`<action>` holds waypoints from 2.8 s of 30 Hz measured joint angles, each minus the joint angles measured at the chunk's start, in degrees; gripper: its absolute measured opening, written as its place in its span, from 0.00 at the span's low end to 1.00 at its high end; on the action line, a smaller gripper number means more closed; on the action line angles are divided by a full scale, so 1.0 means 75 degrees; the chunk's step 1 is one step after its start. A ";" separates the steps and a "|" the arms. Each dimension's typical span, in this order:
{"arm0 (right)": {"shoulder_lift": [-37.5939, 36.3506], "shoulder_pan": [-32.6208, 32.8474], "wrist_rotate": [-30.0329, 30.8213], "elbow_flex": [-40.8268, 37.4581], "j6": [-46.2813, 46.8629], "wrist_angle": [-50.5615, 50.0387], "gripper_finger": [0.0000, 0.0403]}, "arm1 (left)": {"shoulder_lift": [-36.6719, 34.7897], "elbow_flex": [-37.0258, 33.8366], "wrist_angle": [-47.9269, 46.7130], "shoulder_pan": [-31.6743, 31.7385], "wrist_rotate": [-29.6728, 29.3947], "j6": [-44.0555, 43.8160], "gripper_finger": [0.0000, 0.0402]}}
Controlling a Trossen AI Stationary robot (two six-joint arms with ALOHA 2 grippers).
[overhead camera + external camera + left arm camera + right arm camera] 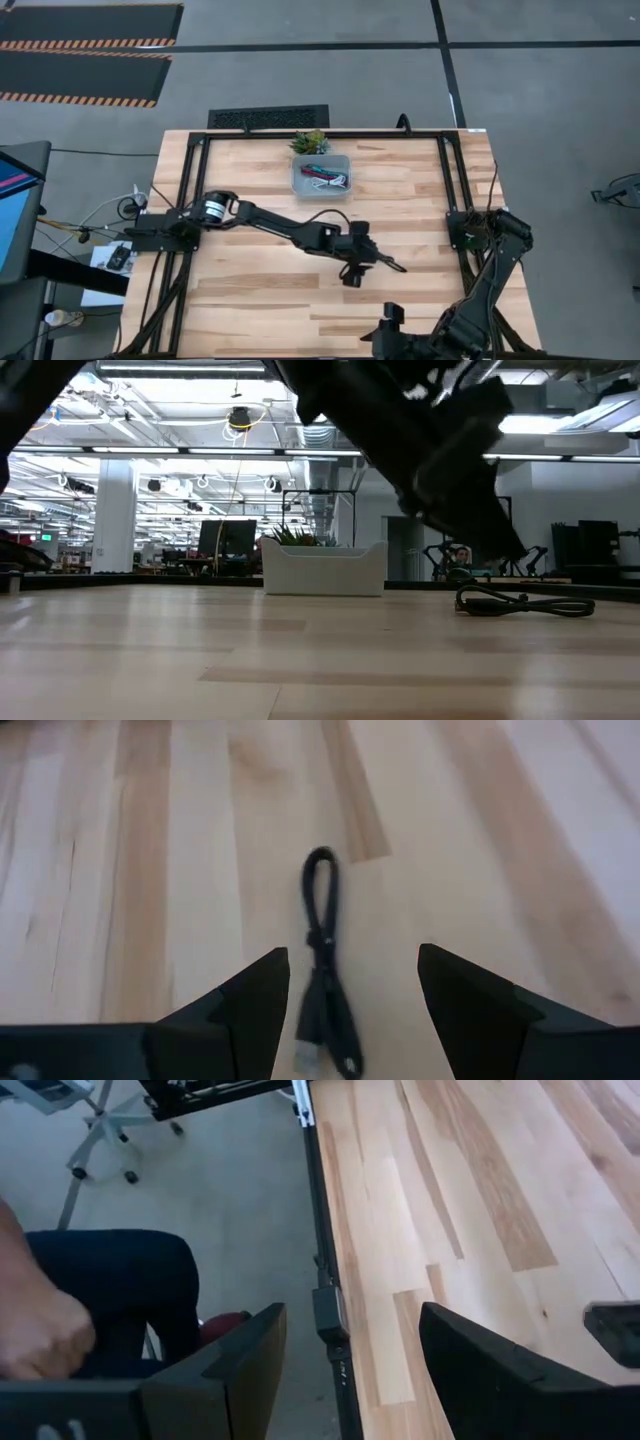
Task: Pick and place USB-C Cables
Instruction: Put the black charger cable into the gray bin
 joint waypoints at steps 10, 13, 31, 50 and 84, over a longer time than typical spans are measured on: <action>0.0000 0.0008 0.0015 0.0000 0.0041 0.0032 0.63 | 0.0674 0.0107 -0.0036 0.0233 -0.0078 -0.0017 0.53; -0.0001 0.0011 0.0020 0.0000 0.0041 0.0032 0.63 | 0.0675 0.0110 -0.0072 0.0227 0.0007 -0.0025 0.50; -0.0006 -0.0127 -0.0018 0.0000 0.0076 0.0012 0.63 | 0.0553 0.0086 -0.0565 0.0110 -0.0121 -0.0830 0.08; -0.0006 -0.0598 -0.1239 0.0000 -0.0162 -0.0031 0.63 | -0.1873 -0.2678 -0.1890 -0.0551 -0.1092 -0.1431 0.08; -0.5932 -0.0032 0.3438 -0.3735 0.2307 -0.4694 0.63 | -0.8591 -0.8616 0.0898 -0.1626 -0.3094 -0.4810 0.10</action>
